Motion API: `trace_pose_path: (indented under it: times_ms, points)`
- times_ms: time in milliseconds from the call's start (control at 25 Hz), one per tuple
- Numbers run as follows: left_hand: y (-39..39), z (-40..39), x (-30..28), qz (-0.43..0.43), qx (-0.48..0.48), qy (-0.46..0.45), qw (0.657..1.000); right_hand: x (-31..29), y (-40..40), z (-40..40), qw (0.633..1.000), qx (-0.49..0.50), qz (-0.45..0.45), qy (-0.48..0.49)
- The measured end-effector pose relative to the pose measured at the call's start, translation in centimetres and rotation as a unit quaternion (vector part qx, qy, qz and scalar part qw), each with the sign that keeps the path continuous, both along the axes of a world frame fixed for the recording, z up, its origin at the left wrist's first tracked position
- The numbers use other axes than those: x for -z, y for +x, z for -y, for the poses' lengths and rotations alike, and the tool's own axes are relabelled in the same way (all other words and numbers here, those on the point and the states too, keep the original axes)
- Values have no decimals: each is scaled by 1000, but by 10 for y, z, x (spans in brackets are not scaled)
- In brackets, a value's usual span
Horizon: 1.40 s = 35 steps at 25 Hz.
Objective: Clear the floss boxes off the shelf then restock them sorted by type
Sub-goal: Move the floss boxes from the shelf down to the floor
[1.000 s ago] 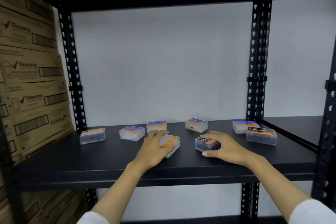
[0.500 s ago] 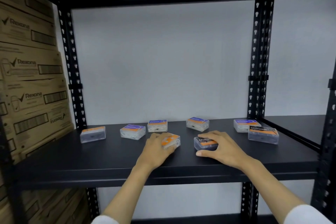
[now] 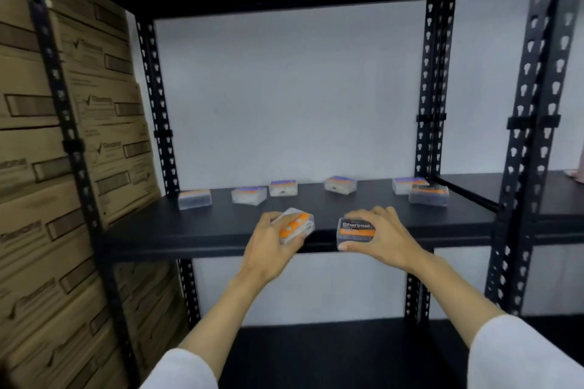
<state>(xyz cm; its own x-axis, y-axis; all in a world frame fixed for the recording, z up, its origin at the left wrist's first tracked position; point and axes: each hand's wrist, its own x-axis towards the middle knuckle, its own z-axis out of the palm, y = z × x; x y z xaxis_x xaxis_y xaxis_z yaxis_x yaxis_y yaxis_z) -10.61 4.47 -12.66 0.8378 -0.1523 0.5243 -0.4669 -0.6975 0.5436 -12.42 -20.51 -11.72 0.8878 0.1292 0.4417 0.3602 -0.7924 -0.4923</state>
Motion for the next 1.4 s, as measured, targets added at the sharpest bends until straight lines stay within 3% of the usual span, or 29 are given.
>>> trace_pose_path:
  times_ms: [280,600,1000,1400]
  points:
    - [-59,-29,63,-52,-25,1,998,61,-53,-23,999,-32,10,-3]
    - [-36,-38,235,-197,-96,37,975,220,-18,-33,992,-53,-111,11]
    - [-45,-72,459,-389,-140,41,909,443,1,-73,958,-50,-271,-84]
    - [-60,-91,561,-477,-127,67,867,524,24,-132,927,-150,-282,-196]
